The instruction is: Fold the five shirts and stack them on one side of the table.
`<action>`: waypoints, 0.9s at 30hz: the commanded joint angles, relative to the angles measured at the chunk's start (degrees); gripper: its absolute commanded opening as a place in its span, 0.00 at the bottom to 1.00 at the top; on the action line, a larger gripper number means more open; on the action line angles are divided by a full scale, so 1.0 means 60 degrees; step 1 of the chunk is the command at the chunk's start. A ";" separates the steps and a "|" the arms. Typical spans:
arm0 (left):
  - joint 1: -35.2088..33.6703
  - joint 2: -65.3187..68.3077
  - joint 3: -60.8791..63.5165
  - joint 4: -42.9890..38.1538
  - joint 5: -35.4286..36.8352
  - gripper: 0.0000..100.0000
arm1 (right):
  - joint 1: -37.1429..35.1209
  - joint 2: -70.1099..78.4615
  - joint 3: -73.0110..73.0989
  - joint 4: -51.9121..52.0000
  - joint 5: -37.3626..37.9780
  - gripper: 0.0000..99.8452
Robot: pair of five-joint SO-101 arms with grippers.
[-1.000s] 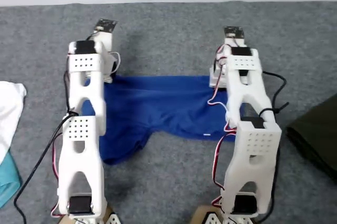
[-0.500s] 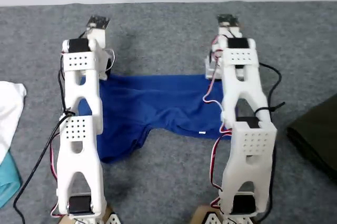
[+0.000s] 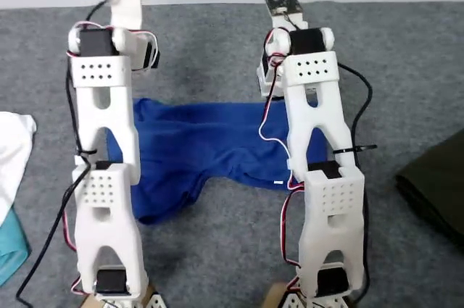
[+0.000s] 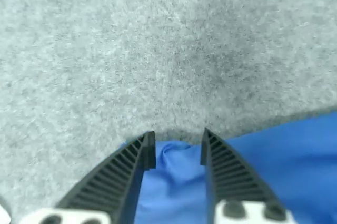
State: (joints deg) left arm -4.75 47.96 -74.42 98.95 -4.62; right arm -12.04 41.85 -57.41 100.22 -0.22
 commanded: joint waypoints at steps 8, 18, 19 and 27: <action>0.0029 -0.4835 0.5971 0.0249 -0.0410 0.04 | 0.0095 -0.2044 0.2960 0.0418 0.0103 0.01; -0.0982 -0.6652 0.9853 -0.1040 -0.0454 0.02 | -0.0784 -0.2557 0.5700 0.0183 0.0103 0.01; -0.1070 -0.6667 0.9941 -0.1055 -0.0454 0.02 | -0.0930 -0.2557 0.5890 0.0081 0.0103 0.01; -0.1685 -0.6696 0.9985 -0.1040 -0.0454 0.02 | -0.1297 -0.2557 0.8557 -0.1619 0.0103 0.01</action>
State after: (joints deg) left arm -13.80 11.56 -14.37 93.67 -6.81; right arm -19.43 30.86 -10.73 93.80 -0.04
